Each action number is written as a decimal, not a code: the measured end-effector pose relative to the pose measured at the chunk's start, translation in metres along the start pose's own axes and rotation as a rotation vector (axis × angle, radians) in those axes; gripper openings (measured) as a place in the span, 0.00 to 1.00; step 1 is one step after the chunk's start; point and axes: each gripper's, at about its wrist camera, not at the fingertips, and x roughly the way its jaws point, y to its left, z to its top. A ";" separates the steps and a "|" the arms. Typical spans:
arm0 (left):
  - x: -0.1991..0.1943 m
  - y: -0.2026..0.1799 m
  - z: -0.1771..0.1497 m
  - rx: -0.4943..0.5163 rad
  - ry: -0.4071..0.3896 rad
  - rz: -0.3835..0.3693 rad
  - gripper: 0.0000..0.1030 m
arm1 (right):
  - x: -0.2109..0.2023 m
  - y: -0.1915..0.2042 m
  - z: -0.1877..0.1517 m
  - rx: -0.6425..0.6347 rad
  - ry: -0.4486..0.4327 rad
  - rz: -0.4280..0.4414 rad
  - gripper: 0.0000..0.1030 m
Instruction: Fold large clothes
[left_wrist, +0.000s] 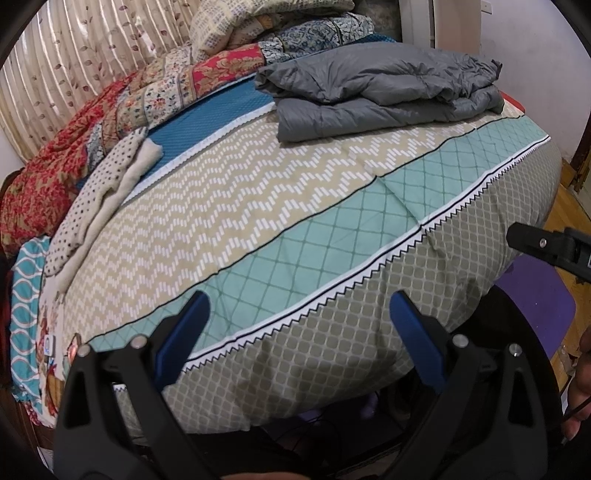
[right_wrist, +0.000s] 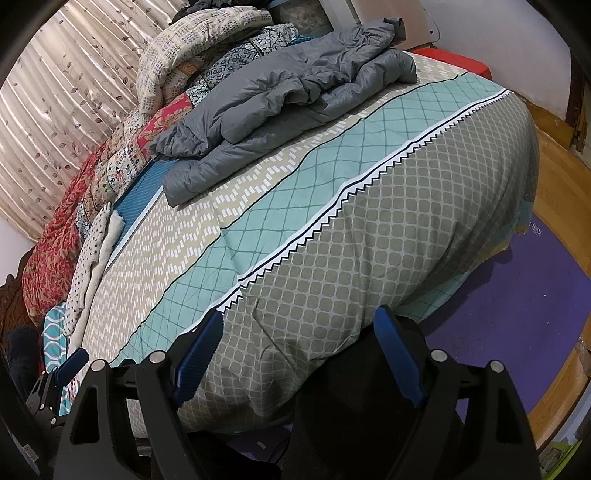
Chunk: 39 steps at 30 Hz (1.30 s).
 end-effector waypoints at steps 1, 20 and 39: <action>0.000 0.001 0.000 0.002 -0.001 -0.001 0.91 | 0.000 0.000 0.000 0.000 0.000 0.000 0.45; 0.000 0.001 0.000 0.004 0.000 -0.001 0.91 | 0.001 0.000 -0.002 0.005 0.003 0.000 0.45; 0.000 0.001 -0.001 0.004 0.002 0.000 0.91 | 0.004 -0.001 -0.002 0.004 0.008 0.001 0.45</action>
